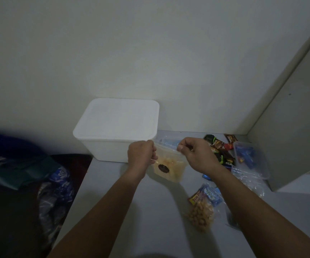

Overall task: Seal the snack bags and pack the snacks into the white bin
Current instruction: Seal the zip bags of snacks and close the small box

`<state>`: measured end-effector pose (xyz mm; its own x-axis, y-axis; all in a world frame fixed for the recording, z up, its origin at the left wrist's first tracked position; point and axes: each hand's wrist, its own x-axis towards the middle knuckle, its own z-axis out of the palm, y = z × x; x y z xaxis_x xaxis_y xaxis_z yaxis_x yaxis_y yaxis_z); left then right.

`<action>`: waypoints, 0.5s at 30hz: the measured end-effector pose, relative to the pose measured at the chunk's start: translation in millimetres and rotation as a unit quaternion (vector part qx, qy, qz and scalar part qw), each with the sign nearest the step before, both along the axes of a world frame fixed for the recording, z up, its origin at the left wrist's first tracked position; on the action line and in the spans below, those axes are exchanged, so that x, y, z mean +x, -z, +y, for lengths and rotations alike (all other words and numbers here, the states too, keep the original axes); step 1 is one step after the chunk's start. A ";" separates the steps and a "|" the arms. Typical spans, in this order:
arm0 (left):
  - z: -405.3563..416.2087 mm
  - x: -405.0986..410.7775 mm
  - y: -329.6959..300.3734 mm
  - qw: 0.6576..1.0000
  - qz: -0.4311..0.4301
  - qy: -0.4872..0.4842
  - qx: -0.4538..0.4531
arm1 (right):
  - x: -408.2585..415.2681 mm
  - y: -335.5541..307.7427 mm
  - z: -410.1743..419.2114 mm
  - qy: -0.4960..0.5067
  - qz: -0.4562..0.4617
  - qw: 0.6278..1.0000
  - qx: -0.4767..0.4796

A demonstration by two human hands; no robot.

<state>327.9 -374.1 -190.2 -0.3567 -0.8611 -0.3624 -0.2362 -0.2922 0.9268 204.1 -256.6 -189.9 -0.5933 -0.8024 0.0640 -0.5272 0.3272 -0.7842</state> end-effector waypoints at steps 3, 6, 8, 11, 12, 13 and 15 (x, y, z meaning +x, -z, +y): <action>-5.7 9.4 10.4 0.998 -0.002 -0.026 -0.049 | 1.1 2.9 -1.0 -0.019 0.013 1.000 0.011; -10.0 17.5 16.6 0.997 0.038 -0.003 -0.068 | 2.3 4.6 -4.1 -0.026 -0.006 1.000 0.004; -15.5 24.9 21.9 0.994 0.065 0.056 -0.073 | 1.4 6.0 -7.4 -0.025 -0.017 1.000 0.005; -21.3 36.8 33.3 0.986 0.052 0.099 -0.127 | 1.0 10.7 -12.4 -0.021 -0.031 0.999 0.014; -22.4 39.8 37.1 0.986 0.048 0.085 -0.137 | 1.9 13.1 -14.2 -0.021 -0.038 0.999 0.010; -24.3 42.4 40.5 0.987 0.049 0.067 -0.139 | 3.8 15.7 -15.9 -0.016 -0.051 0.999 -0.001; -29.8 46.2 45.9 0.990 0.054 0.037 -0.123 | 6.5 21.4 -19.7 0.007 -0.086 0.996 -0.022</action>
<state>374.0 -403.8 -236.1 -0.4482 -0.8881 -0.1018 -0.1442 -0.0405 0.9887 210.6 -276.3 -211.4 -0.6098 -0.7926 -0.0049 -0.3799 0.2978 -0.8758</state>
